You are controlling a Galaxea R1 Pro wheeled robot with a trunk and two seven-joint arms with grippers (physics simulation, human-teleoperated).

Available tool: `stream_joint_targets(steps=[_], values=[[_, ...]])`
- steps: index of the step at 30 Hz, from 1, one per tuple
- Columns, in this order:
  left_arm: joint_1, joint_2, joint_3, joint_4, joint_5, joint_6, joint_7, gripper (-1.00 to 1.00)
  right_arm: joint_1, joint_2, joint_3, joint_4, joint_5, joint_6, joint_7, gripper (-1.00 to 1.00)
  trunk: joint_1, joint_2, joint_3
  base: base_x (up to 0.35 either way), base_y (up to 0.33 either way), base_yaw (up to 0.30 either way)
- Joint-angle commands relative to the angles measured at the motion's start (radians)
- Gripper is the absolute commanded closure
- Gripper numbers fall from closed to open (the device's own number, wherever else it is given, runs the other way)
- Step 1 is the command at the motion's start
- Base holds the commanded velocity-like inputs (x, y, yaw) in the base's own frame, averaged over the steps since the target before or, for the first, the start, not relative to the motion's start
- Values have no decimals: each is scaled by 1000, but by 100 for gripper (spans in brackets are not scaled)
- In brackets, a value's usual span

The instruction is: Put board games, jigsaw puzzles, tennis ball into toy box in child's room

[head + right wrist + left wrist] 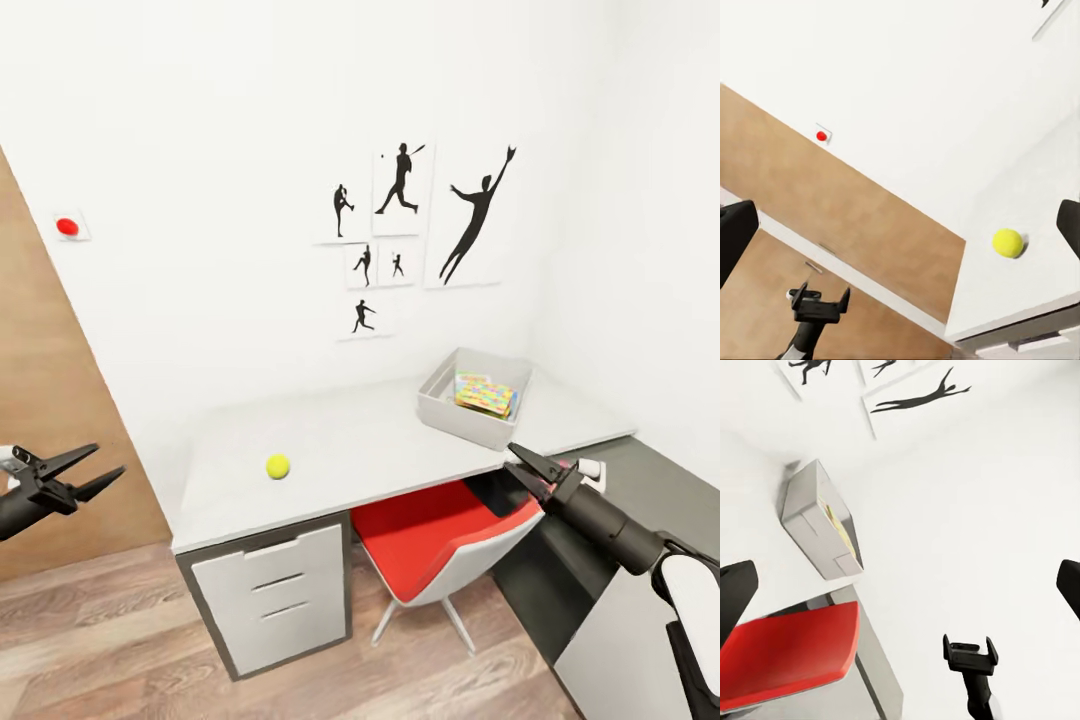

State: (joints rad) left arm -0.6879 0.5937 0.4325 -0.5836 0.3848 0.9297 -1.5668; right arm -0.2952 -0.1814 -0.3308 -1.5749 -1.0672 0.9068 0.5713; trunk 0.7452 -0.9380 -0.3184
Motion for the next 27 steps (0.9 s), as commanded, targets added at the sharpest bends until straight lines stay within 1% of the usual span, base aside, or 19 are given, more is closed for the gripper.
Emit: stream_joint_targets(steps=[1,11,16,23,27], values=[[-1,0,0,1,-1,11,-4,-100,-1,0,-1,-1,1,6,2,-100,0,-1,-1,-85,274,288],[-1,0,0,1,-1,11,-4,-100,-1,0,0,-1,2,6,1,-100,0,-1,-1,-22,280,288],[-1,0,0,1,-1,11,-4,-100,-1,0,15,-1,3,5,1,-100,0,-1,-1,24,227,288],[-1,0,0,1,-1,11,-4,-100,-1,0,18,-1,4,4,1,-100,0,-1,-1,51,53,287],[-1,0,0,1,0,11,-4,-100,-1,0,17,1,4,3,1,-100,0,-1,-1,121,48,126]])
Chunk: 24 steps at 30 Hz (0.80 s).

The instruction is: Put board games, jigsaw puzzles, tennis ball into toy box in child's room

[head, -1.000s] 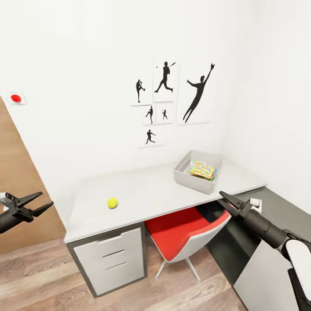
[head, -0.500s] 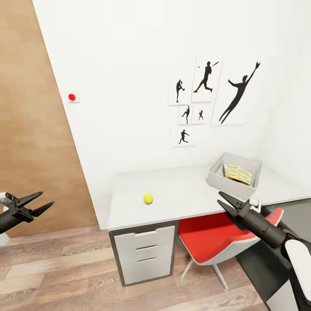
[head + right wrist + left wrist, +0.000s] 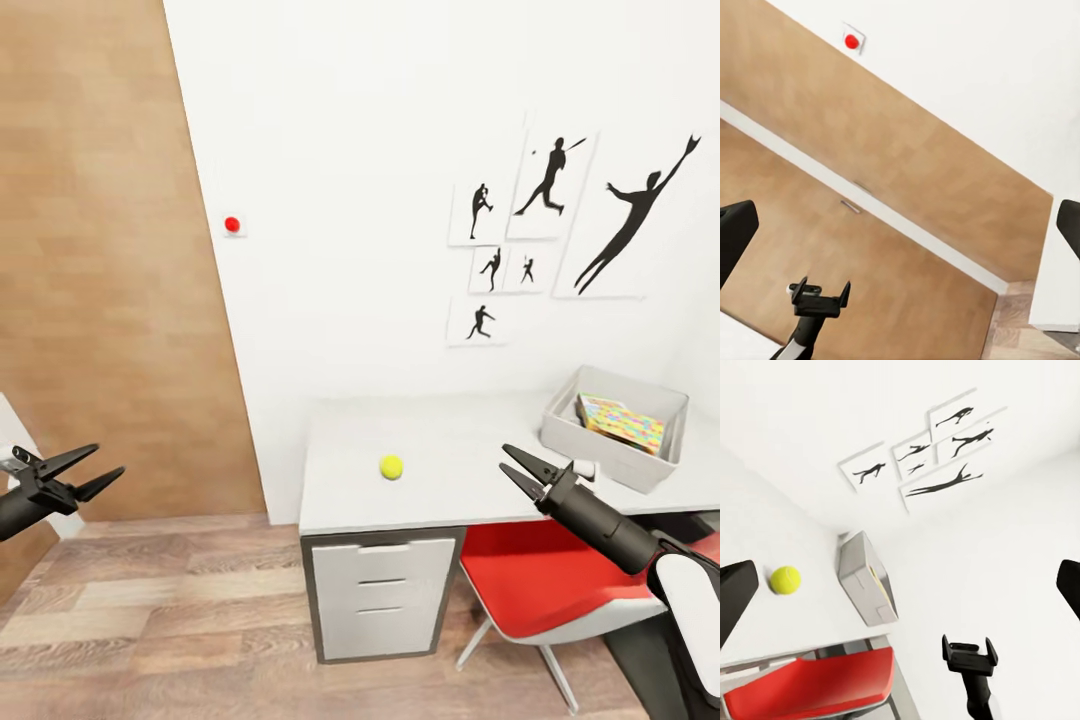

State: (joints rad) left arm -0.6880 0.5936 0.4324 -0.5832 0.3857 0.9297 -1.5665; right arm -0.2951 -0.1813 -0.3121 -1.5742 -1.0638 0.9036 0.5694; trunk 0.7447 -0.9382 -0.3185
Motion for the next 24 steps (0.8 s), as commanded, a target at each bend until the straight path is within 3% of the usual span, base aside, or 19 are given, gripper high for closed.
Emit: stream_joint_targets(steps=[1,20,24], values=[[-1,0,0,0,0,11,-4,-100,-1,0,-2,-1,1,5,3,-100,0,-1,-1,186,48,37],[-1,0,0,0,0,11,-4,-100,-1,0,3,-2,1,-3,-9,-100,0,-1,-1,110,48,5],[-1,0,0,0,-1,11,-4,-100,-1,0,21,-20,4,5,-89,-100,0,-1,-1,14,9,0]])
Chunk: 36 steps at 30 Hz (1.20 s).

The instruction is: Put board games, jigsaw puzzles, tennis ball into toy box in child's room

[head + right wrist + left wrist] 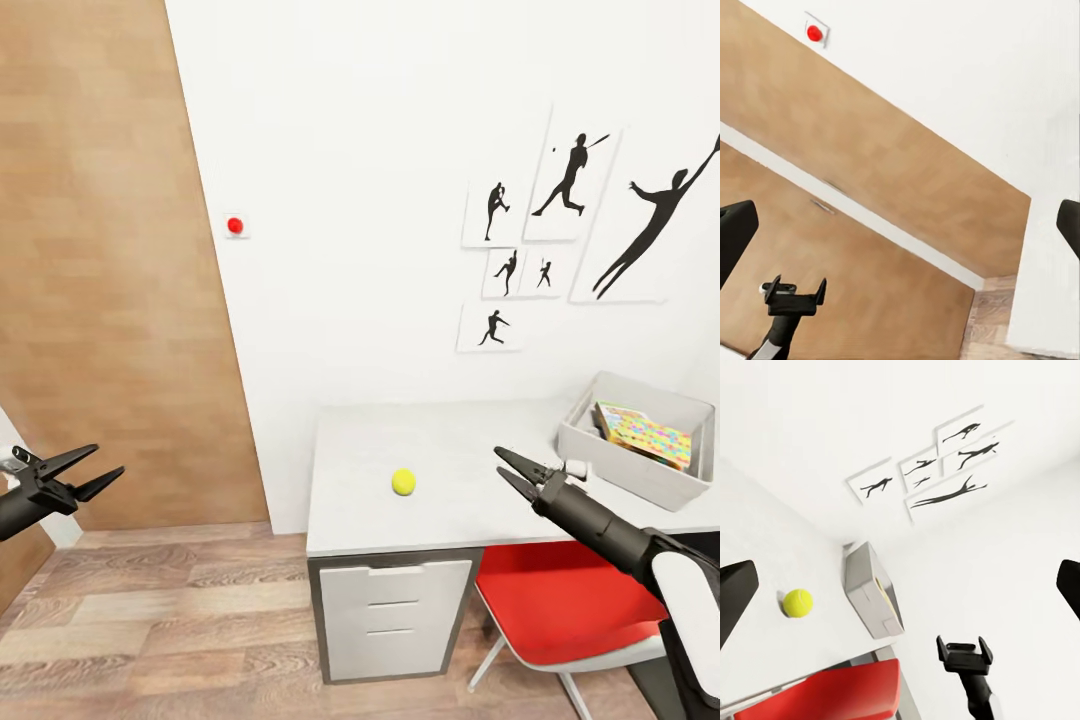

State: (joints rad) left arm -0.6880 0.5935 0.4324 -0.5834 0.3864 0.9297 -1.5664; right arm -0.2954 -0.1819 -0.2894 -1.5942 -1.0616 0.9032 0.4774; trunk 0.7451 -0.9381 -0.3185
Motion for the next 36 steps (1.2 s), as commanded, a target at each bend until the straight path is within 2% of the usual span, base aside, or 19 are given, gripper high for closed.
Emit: stream_joint_targets(steps=[1,3,4,6,7,9,10,11,12,13,14,16,17,19,23,26,29,36], values=[[-1,0,0,0,-1,11,-4,-100,-1,0,4,-2,2,7,-20,-100,0,-1,-1,5,3,0],[-1,0,0,0,-2,11,-4,-100,-10,0,37,-7,0,15,-151,-100,0,-1,-1,3,2,0],[-1,0,0,0,-2,11,-4,-100,-19,0,48,-7,-1,18,-193,-100,0,-1,-1,2,1,0],[-1,0,0,0,-2,11,-4,-100,-105,2,97,-5,-9,41,-385,-100,0,-1,-1,1,0,0],[-1,-1,0,0,-3,11,-4,-100,-132,4,111,-4,-10,51,-434,-100,0,-1,-1,0,0,0],[-1,0,-1,0,-4,11,-4,-100,-240,25,163,6,-13,94,-618,-100,0,-1,-1,0,0,0],[-1,0,-1,0,-4,11,-4,-100,-266,33,175,11,-13,101,-661,-100,0,-1,-1,0,0,0],[-1,0,-1,0,-6,11,-4,-100,-319,52,192,26,-13,112,-742,-100,0,-1,-1,0,0,0],[-1,1,-1,0,-7,11,-4,-100,-345,63,199,38,-13,116,-782,-100,0,-1,-1,0,0,0],[-1,1,-1,0,-14,11,-4,-100,-397,83,210,77,-12,123,-861,-100,0,-1,-1,0,0,0],[-1,1,-1,0,-19,11,-4,-100,-421,93,215,104,-11,126,-900,-100,0,-1,-1,0,0,0],[-1,1,-1,1,-47,12,-4,-100,-518,128,232,258,-9,138,-1054,-100,0,-1,-1,0,0,0],[-1,1,-1,1,-55,12,-4,-100,-540,134,234,301,-8,139,-1087,-100,0,-1,-1,0,0,0],[-1,2,0,1,-76,11,-4,-100,-617,156,241,475,-5,138,-1185,-100,0,-1,-1,0,0,0],[-1,2,1,2,-87,10,-4,-100,-735,181,245,724,20,116,-1243,-100,0,-1,-1,0,0,0],[-1,2,3,2,-90,11,-4,-100,-803,188,261,880,82,72,-1254,-100,0,-1,-1,103,72,0],[-1,3,4,5,-93,11,-4,-100,-825,189,289,933,130,58,-1254,-100,0,-1,-1,174,118,0],[-1,2,5,6,-93,10,-4,-100,-831,190,317,947,150,45,-1241,-100,0,-1,-1,127,55,0]])
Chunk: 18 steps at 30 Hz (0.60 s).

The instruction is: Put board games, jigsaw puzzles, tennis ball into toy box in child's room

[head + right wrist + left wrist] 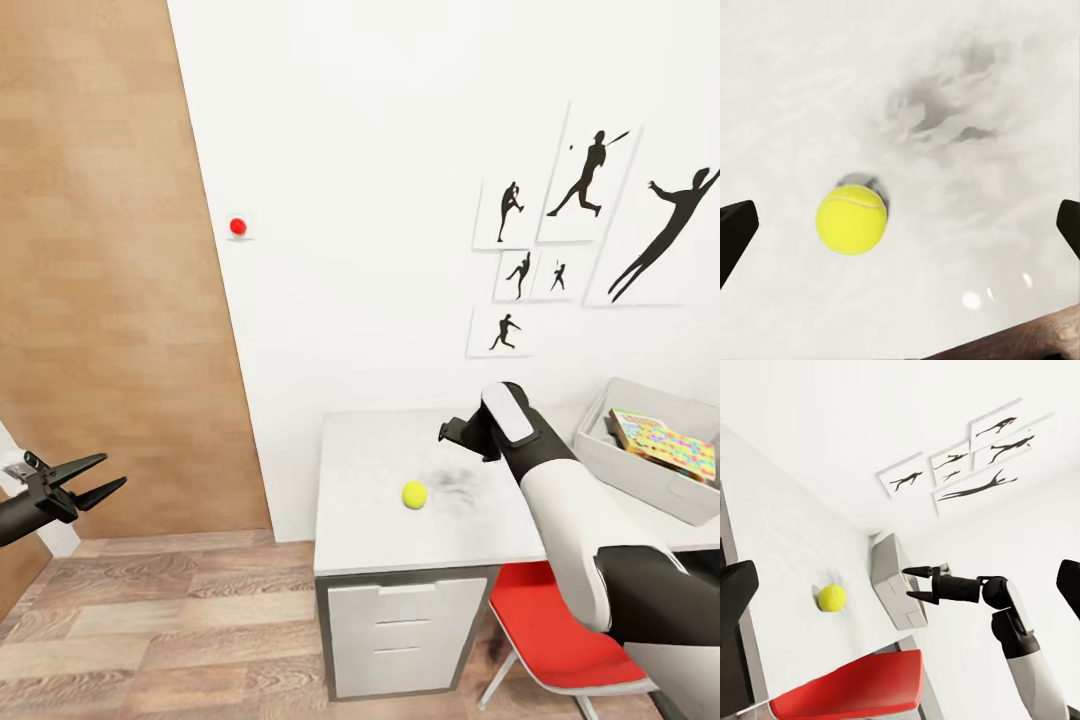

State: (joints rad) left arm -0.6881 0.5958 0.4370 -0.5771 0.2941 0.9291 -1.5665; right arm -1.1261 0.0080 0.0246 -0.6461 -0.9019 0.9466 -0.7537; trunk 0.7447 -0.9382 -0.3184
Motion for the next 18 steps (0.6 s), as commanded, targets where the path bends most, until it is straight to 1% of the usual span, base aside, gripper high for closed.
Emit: stream_joint_targets(steps=[1,3,4,6,9,11,14,18], values=[[-1,0,0,0,-1,10,-4,-100,-1,0,14,0,-9,0,-9,-100,0,-1,-1,197,77,0],[-1,0,0,0,-1,11,-4,-100,-1,0,31,0,-8,-2,-8,-100,0,-1,-1,121,44,0],[-1,-4,0,0,1,5,-4,-100,5,-4,37,6,-3,-8,-2,-100,0,-1,-1,0,0,0],[-1,-8,1,0,0,-6,-4,-100,16,8,48,17,8,-19,9,-100,0,-1,-1,0,0,0],[-1,-9,1,0,0,-4,-4,-100,33,22,64,34,1,-36,26,-100,0,-1,-1,0,0,0],[-1,-8,0,0,-1,-2,-1,-100,44,33,75,24,-2,-25,15,-100,0,-1,-1,0,0,0],[-1,-6,-1,0,-1,-1,3,-100,61,50,79,7,-3,-9,-2,-100,0,-1,-1,0,55,0],[-1,-5,-1,0,-1,-1,5,-100,84,57,86,-15,-4,13,-24,-100,0,-1,-1,0,154,0]])
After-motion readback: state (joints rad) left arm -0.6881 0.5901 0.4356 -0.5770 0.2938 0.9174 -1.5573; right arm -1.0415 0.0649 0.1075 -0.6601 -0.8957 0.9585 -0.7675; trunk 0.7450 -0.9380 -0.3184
